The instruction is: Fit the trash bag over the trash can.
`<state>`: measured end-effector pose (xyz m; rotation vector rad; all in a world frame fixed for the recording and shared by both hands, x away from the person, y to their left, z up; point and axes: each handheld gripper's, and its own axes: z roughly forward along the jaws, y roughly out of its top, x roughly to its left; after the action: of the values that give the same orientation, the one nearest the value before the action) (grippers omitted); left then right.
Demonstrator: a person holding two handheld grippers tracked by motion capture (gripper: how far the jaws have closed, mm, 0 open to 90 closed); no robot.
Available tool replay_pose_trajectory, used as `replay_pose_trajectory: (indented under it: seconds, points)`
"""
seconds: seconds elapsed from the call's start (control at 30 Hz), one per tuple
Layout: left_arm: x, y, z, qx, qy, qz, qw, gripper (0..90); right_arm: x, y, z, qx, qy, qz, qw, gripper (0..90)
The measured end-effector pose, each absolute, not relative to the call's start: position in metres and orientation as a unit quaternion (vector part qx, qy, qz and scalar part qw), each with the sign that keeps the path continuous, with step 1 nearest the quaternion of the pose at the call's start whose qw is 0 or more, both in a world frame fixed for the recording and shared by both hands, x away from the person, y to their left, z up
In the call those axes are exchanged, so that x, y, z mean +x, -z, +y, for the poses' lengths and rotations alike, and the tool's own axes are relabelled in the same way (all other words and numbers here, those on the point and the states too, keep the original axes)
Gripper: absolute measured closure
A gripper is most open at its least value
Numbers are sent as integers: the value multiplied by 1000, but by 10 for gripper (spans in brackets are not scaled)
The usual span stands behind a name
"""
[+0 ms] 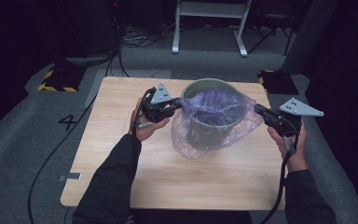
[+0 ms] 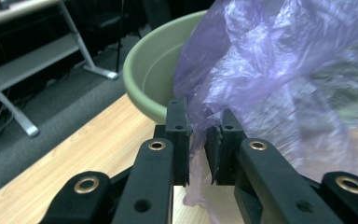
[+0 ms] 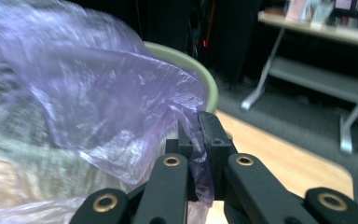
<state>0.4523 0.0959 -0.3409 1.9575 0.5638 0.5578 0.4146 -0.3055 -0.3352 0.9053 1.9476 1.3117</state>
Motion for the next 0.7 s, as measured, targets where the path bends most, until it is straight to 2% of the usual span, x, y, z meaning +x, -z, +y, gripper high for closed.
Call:
replay_pose_trajectory:
  seconds: [0.33,0.47,0.53,0.7]
  points:
    - [487,354,100,801,-224,284,477,829,448,351,-310,400,-456,745,276,900]
    - [497,361,98,801,-223,296,470,850,456,357,-312,411,-449,746,270,900]
    - [500,363,96,799,-229,297,470,891,460,361,-312,416,-448,746,264,900]
    - [509,369,92,801,-216,297,473,896,468,368,-308,417,-444,750,259,900]
